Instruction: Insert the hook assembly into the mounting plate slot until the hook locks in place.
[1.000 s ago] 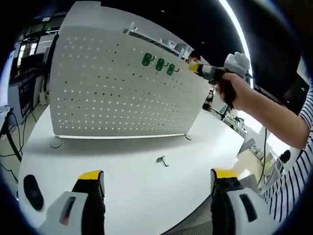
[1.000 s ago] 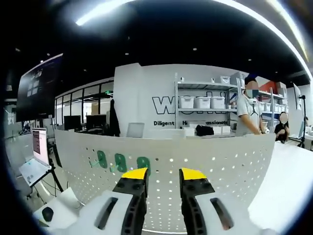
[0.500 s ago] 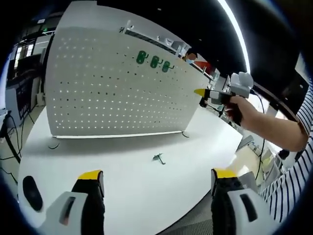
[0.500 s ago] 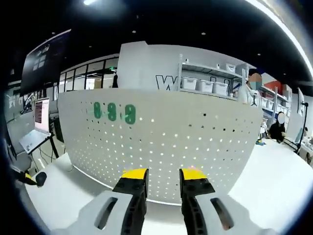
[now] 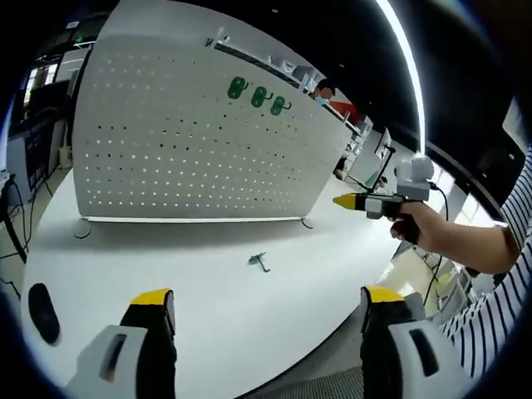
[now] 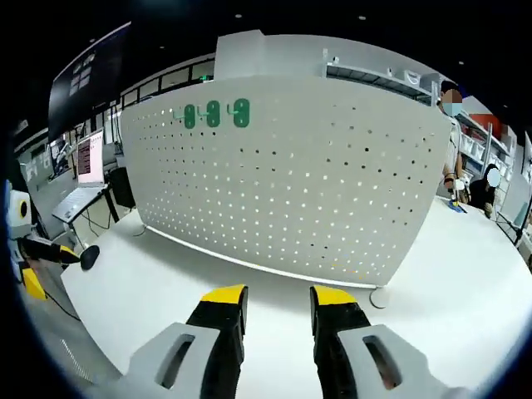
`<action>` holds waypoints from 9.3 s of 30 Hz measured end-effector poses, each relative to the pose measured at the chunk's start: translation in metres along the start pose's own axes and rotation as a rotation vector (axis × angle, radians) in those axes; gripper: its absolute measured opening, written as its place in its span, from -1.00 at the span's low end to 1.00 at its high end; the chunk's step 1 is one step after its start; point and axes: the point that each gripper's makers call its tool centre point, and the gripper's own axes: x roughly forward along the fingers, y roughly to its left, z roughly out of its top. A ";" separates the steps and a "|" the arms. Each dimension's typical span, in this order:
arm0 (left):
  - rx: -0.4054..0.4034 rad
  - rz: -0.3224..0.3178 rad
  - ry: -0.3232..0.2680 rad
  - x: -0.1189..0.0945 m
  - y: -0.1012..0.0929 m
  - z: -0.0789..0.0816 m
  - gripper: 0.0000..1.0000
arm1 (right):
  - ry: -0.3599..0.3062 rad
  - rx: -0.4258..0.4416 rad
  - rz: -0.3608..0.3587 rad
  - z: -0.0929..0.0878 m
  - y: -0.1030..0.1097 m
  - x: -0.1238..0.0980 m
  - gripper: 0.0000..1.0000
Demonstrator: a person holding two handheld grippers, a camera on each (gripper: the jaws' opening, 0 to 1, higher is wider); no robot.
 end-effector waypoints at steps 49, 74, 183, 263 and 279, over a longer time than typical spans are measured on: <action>0.180 -0.064 0.228 0.040 -0.017 -0.043 0.88 | 0.153 0.204 0.137 -0.130 0.079 -0.091 0.10; 0.324 -0.156 0.295 0.127 0.001 -0.036 0.78 | 0.206 0.254 0.138 -0.143 0.077 -0.081 -0.11; 0.482 -0.197 0.284 0.180 0.010 -0.009 -0.97 | 0.213 0.406 0.071 -0.152 0.056 -0.076 -0.43; 0.101 -0.089 -0.062 0.018 -0.055 0.002 -0.97 | 0.061 0.724 0.656 -0.007 0.201 -0.065 -0.60; 0.170 -0.093 -0.135 0.016 -0.059 0.016 -0.97 | 0.072 0.862 0.690 0.004 0.207 -0.058 -0.94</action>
